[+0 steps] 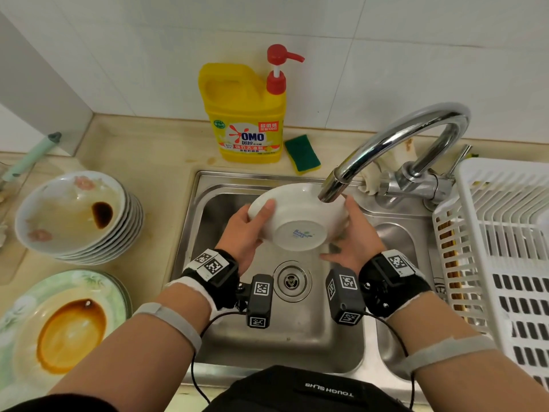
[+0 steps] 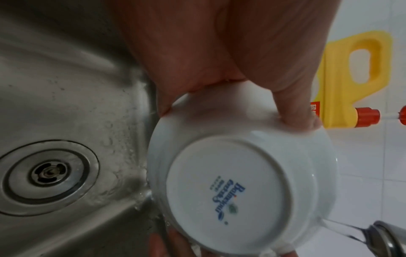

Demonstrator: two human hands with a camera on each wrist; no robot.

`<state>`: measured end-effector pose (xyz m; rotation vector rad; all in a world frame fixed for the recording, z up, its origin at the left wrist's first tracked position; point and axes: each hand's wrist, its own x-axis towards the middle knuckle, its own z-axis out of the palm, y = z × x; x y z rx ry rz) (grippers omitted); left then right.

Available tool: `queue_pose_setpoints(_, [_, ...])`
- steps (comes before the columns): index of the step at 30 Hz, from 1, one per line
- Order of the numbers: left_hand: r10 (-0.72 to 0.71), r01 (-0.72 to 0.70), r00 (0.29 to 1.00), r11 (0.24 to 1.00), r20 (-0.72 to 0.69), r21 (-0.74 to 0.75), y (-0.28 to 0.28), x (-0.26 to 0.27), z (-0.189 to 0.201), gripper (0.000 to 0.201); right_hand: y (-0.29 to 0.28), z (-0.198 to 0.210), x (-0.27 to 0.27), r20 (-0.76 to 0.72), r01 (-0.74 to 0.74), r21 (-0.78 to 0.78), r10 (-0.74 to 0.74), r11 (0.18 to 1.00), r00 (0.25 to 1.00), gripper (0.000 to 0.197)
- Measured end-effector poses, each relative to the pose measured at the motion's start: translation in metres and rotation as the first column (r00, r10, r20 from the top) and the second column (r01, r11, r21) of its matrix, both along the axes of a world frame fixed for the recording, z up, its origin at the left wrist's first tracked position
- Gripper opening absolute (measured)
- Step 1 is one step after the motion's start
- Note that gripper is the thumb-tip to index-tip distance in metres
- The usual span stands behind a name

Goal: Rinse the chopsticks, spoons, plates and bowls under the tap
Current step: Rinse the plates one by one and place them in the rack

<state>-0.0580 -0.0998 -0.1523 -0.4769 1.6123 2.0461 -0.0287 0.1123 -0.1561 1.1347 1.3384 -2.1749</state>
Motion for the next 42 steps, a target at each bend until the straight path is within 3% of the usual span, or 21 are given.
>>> queue_pose_setpoints(3, [0.010,-0.012,0.998,0.999,0.056,0.038,0.000,-0.004,0.000,0.073,0.002,-0.004,0.005,-0.004,0.070,-0.077,-0.070,0.995,0.998,0.092])
queue_pose_setpoints(7, [0.096,-0.107,0.980,0.992,0.173,0.061,0.000,-0.009,-0.008,0.093,0.002,-0.006,0.012,-0.050,0.123,-0.173,-0.133,0.977,0.990,0.057])
queue_pose_setpoints(8, [0.099,-0.114,0.976,0.992,0.193,0.063,0.000,-0.009,-0.010,0.090,0.001,-0.006,0.013,-0.060,0.136,-0.181,-0.149,0.974,0.987,0.052])
queue_pose_setpoints(9, [0.086,-0.099,0.978,0.993,0.188,0.060,0.002,-0.008,-0.011,0.074,0.001,-0.005,0.014,-0.074,0.156,-0.182,-0.172,0.971,0.982,0.050])
queue_pose_setpoints(11, [0.061,-0.065,0.985,0.998,0.164,0.022,0.005,-0.005,-0.011,0.029,0.000,-0.004,0.015,-0.104,0.193,-0.176,-0.213,0.965,0.971,0.043])
queue_pose_setpoints(12, [0.052,-0.055,0.986,0.998,0.156,0.012,0.005,-0.005,-0.014,0.026,0.001,-0.004,0.015,-0.123,0.203,-0.173,-0.225,0.964,0.966,0.041])
queue_pose_setpoints(16, [0.070,-0.094,0.974,0.990,0.216,0.102,0.010,0.000,-0.012,0.054,0.007,-0.007,0.015,-0.170,0.233,-0.216,-0.272,0.948,0.947,0.055])
queue_pose_setpoints(19, [-0.001,-0.025,0.969,0.995,0.247,0.101,0.010,0.006,-0.011,0.078,0.011,-0.007,0.012,-0.228,0.161,-0.148,-0.192,0.976,0.955,0.081])
queue_pose_setpoints(22, [-0.103,0.087,0.962,0.993,0.252,0.073,0.006,0.009,-0.017,0.074,0.013,-0.004,0.012,-0.250,0.058,-0.020,-0.061,0.998,0.966,0.104])
queue_pose_setpoints(25, [-0.233,0.246,0.942,0.969,0.241,-0.022,0.001,0.011,-0.023,0.052,0.016,0.004,0.011,-0.272,-0.025,0.083,0.047,0.996,0.961,0.091])
queue_pose_setpoints(27, [-0.301,0.327,0.924,0.942,0.237,-0.078,0.000,0.012,-0.023,0.045,0.015,0.012,0.009,-0.303,-0.051,0.135,0.090,0.990,0.949,0.075])
queue_pose_setpoints(29, [-0.326,0.354,0.923,0.928,0.202,-0.120,0.000,0.013,-0.025,0.042,0.013,0.019,0.009,-0.337,-0.068,0.148,0.115,0.987,0.935,0.072])
queue_pose_setpoints(32, [-0.308,0.329,0.941,0.930,0.139,-0.163,-0.001,0.012,-0.026,0.041,0.012,0.015,0.005,-0.350,-0.071,0.213,0.144,0.974,0.925,0.069])
queue_pose_setpoints(36, [-0.213,0.228,0.971,0.963,0.109,-0.143,-0.004,0.008,-0.028,0.054,0.012,0.013,0.003,-0.336,-0.104,0.342,0.226,0.934,0.914,0.072])
queue_pose_setpoints(42, [-0.172,0.167,0.985,0.970,-0.013,-0.176,-0.012,0.000,-0.020,0.050,0.011,0.008,0.002,-0.322,-0.109,0.349,0.228,0.931,0.919,0.074])
